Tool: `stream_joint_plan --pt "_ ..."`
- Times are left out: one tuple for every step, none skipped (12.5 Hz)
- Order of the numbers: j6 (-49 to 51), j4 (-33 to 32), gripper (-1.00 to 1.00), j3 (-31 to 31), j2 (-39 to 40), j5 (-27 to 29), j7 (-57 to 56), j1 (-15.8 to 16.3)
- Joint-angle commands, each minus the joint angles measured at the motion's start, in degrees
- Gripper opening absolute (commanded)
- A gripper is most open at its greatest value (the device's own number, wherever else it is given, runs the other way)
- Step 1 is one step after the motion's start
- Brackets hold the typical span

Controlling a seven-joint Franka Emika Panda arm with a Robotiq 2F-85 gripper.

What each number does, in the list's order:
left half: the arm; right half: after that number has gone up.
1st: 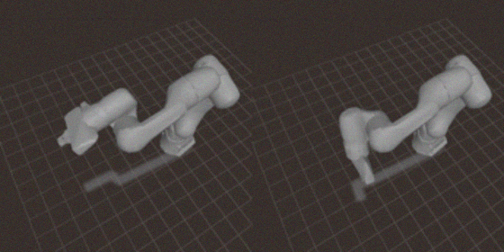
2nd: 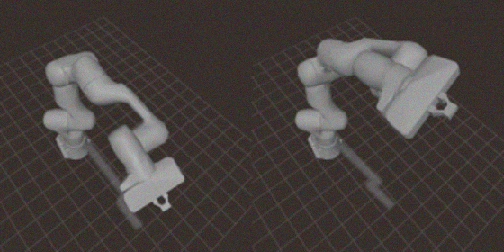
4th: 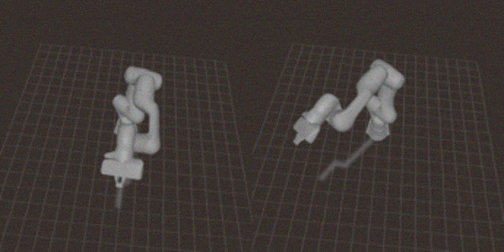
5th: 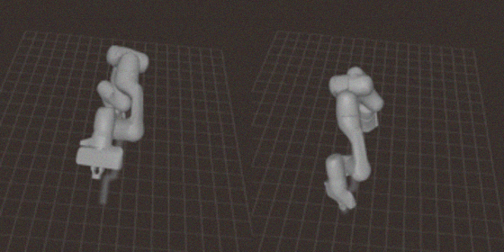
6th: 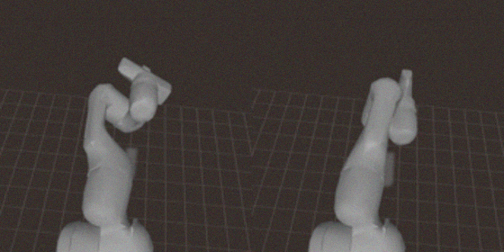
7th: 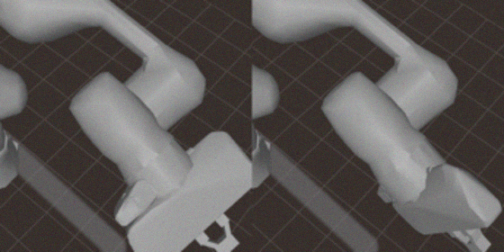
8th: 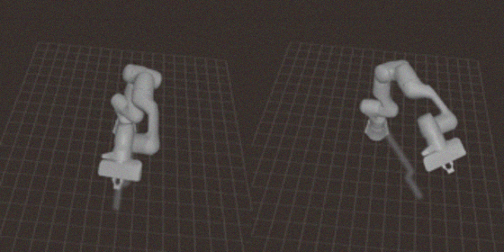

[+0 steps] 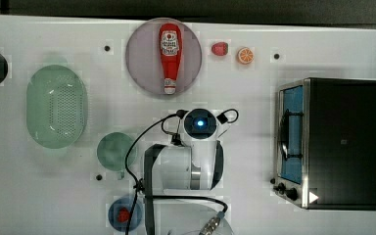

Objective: Pick Banana and place it in mug.

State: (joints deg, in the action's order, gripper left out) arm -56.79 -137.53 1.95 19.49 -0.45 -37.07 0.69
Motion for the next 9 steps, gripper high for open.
stream_joint_plan --pt "-4.36 0.57 1.00 -0.02 1.21 -0.02 -5.80 -1.61" --pt "-5.80 0.60 1.00 0.00 1.88 -0.02 -5.79 -1.60" --pt "-7.26 0.50 1.00 -0.09 2.37 -0.02 -5.78 -1.56" --pt "-7.62 0.16 0.93 -0.09 2.82 -0.02 -5.78 -1.52" --pt "-7.63 -0.04 0.69 -0.10 2.92 -0.01 -5.78 -1.51" --pt "-7.68 -0.03 0.43 -0.09 2.83 -0.01 -5.80 -1.51" --pt "-7.64 -0.08 0.19 -0.14 2.50 -0.01 -5.78 -1.47" --pt "-7.64 -0.19 -0.04 -0.07 2.21 -0.01 -5.78 -1.48" --pt "-7.65 -0.19 -0.26 -0.03 1.95 0.01 -5.80 -1.49"
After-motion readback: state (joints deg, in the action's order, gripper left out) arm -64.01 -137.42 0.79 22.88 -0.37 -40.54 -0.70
